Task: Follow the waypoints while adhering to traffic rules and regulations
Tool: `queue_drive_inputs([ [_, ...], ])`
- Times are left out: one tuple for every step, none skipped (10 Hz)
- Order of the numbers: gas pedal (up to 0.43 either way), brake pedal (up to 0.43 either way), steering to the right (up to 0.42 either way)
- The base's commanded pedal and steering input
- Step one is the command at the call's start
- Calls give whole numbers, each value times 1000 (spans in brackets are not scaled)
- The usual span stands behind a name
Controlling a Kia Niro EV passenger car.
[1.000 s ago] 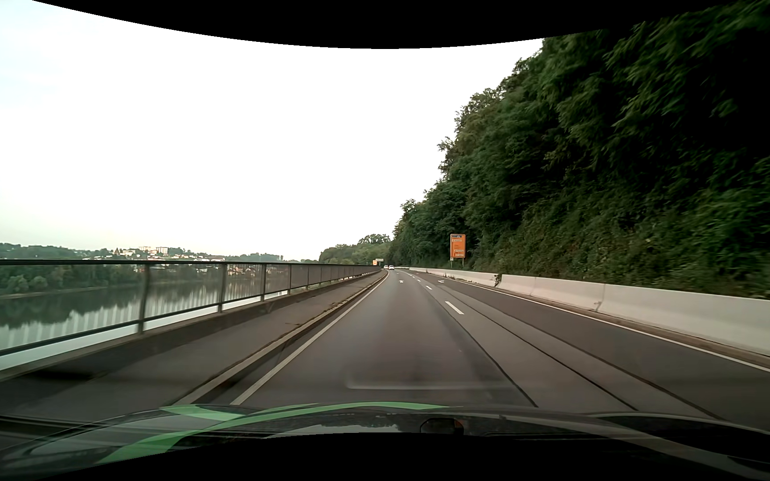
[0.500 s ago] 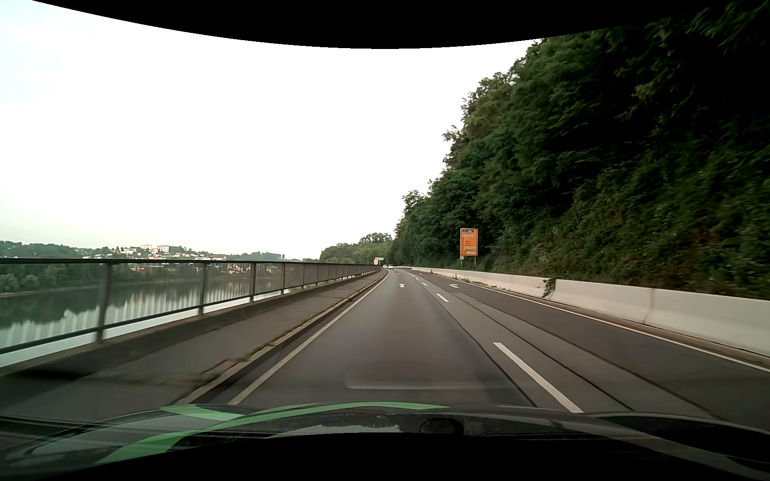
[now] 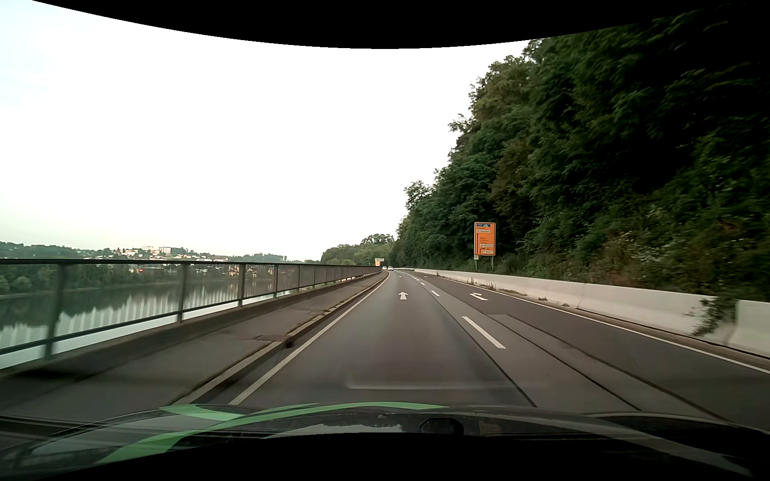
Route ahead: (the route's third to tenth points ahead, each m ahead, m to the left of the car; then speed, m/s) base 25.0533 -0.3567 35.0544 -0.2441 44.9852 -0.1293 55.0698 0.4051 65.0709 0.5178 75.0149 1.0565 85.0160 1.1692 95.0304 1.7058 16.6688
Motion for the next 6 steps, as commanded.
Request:
queue_drive_inputs([
  [220,0,-5],
  [228,0,-5],
  [228,0,-5],
  [228,0,-5],
  [228,0,-5],
  [228,0,-5],
])
